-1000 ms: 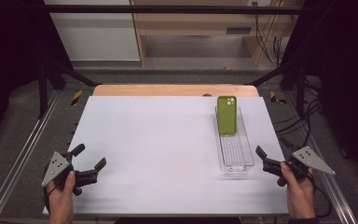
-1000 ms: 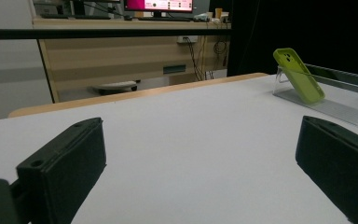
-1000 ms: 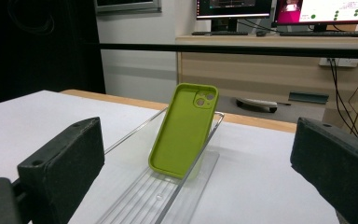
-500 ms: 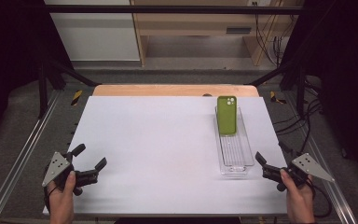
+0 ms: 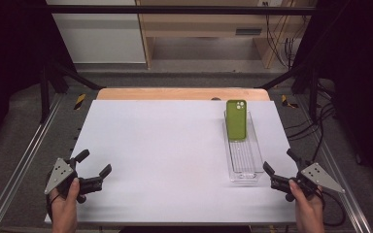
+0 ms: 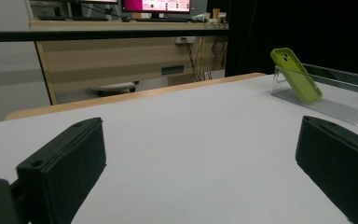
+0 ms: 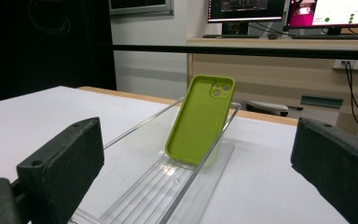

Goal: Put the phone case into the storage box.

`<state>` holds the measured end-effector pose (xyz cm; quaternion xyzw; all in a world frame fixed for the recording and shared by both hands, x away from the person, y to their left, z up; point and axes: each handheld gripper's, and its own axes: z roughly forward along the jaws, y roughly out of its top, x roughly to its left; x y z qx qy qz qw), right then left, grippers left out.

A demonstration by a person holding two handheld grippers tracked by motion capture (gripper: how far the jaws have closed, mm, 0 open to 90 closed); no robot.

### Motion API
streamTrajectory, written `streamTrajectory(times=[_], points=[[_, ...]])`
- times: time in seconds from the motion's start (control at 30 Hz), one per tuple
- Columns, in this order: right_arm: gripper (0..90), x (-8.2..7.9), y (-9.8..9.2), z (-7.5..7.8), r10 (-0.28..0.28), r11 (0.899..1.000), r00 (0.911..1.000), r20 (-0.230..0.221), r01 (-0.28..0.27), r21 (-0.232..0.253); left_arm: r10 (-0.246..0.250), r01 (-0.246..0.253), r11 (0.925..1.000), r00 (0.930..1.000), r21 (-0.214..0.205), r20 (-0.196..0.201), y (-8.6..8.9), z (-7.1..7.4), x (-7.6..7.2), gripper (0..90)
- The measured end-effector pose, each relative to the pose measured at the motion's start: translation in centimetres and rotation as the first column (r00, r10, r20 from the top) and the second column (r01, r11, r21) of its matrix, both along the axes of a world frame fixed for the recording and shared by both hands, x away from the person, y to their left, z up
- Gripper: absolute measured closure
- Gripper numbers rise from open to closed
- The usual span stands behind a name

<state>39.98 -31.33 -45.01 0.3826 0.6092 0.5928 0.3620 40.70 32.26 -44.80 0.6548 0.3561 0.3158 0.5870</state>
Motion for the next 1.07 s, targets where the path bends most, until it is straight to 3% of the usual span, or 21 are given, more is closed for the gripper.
streamTrajectory(times=[0.47, 0.8, 1.07], points=[[2.5, 0.1, 1.2, -0.8, 0.046, 0.999, 0.9989, -0.009, -0.047, -0.016, -0.013, 0.013, 0.9998, 0.9999, 0.014, 0.005, -0.4, 0.0, 0.1, 1.1], [3.0, 0.6, 2.5, -1.1, 0.1, 0.995, 0.9948, -0.019, -0.1, 0.0, -0.044, 0.043, 0.9989, 0.9987, 0.02, 0.025, -1.1, 0.0, -0.3, 1.0], [3.3, 1.5, 3.1, -1.3, 0.111, 0.994, 0.9923, -0.055, -0.11, 0.018, -0.054, 0.054, 0.9985, 0.9976, 0.01, 0.042, -1.4, 0.1, -0.7, 1.0]])
